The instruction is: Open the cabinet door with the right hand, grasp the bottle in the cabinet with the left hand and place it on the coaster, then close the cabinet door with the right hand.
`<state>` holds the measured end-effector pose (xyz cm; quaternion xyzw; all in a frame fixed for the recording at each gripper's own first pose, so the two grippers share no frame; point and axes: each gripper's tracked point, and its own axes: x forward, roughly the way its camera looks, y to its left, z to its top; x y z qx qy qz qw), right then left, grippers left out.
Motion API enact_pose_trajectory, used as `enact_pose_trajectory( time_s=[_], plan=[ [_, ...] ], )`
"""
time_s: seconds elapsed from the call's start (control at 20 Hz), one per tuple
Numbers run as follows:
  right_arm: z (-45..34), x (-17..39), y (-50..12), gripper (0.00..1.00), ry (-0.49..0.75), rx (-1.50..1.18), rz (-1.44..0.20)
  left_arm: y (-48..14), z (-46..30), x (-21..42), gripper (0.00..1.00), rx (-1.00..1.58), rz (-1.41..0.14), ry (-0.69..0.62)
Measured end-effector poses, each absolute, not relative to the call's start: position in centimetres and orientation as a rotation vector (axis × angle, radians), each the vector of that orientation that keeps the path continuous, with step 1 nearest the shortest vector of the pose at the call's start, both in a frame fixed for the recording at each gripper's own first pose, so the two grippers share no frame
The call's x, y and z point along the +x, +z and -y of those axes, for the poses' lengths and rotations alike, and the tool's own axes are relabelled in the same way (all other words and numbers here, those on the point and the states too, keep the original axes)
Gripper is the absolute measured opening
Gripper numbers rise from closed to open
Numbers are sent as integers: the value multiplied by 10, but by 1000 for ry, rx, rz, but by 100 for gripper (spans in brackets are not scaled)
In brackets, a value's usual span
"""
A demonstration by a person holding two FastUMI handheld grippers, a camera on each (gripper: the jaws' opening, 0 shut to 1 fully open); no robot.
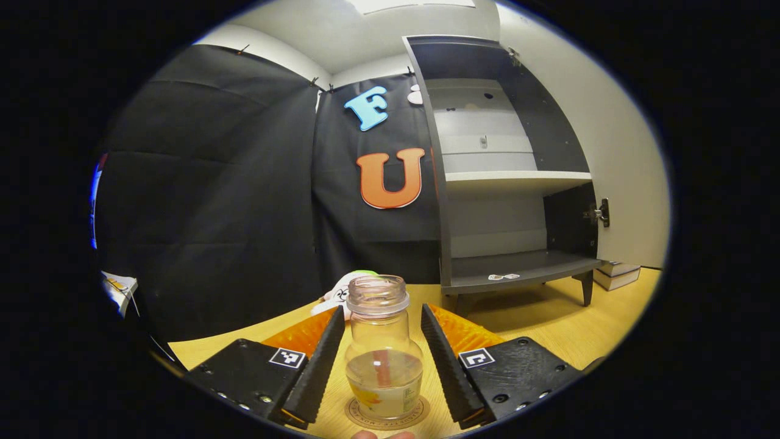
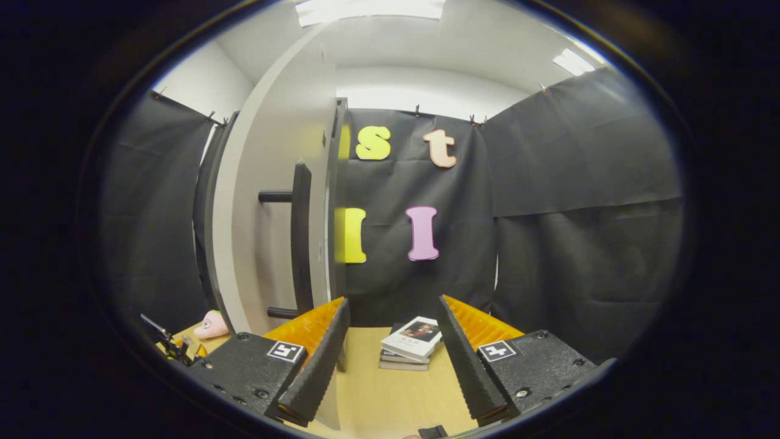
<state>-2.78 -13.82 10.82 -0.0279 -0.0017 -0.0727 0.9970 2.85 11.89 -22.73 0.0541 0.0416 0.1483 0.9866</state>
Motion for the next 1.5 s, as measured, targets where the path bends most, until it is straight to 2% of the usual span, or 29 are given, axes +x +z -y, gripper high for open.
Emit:
enact_pose_trajectory(
  time_s=[0.15,0.2,0.25,0.7,1.0,1.2,1.5],
  plan=[
    [138,-27,108,89,-135,-45,15,-220,-120,23,88,110,-88,299],
    [138,-27,107,89,-131,-37,16,-216,-119,20,95,112,-90,295],
    [137,-27,106,89,-123,-28,17,-211,-117,18,97,113,-92,287],
    [143,-8,106,89,-84,-41,49,-124,-79,27,95,149,-70,157],
    [136,-8,100,89,-31,126,74,-57,-40,17,95,92,-94,71],
    [134,-1,100,89,6,145,71,-22,-20,22,95,87,-71,49],
    [132,-5,105,89,-31,70,42,9,22,17,95,98,-46,-26]
  ],
)
